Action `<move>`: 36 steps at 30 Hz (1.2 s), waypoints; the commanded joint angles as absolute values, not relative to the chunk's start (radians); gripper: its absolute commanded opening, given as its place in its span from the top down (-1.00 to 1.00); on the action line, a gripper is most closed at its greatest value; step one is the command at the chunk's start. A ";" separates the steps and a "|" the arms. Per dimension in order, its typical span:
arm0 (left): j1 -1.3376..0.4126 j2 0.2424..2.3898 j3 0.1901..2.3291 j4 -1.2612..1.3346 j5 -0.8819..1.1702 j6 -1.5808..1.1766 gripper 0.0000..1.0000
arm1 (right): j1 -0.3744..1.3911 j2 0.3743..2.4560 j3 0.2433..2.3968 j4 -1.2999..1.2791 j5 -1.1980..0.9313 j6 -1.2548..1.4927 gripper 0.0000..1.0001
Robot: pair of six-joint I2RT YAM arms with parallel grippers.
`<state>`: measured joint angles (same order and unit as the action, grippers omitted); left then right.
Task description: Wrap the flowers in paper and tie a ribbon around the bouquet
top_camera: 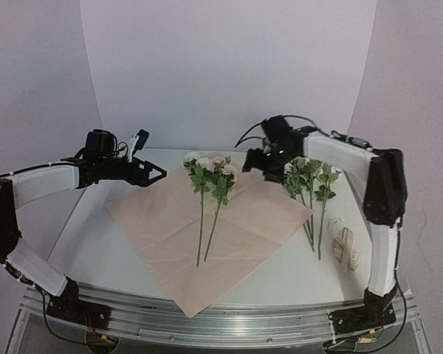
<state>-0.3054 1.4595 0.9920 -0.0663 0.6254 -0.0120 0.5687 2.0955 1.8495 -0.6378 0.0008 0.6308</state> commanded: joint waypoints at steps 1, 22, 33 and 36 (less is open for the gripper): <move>-0.304 1.451 1.006 -0.013 0.635 -0.056 -0.74 | 0.293 1.913 1.685 -0.802 0.267 0.553 -0.84; -0.312 1.487 1.068 -0.046 0.643 -0.059 -0.72 | 0.040 2.283 1.797 -0.784 0.232 0.458 0.88; -0.399 1.515 1.156 -0.059 0.724 -0.056 -0.67 | 0.254 1.881 1.967 -0.806 0.570 0.251 1.00; -0.430 1.537 1.202 -0.052 0.793 -0.119 -0.76 | 0.414 1.844 2.031 -0.780 0.350 0.310 1.00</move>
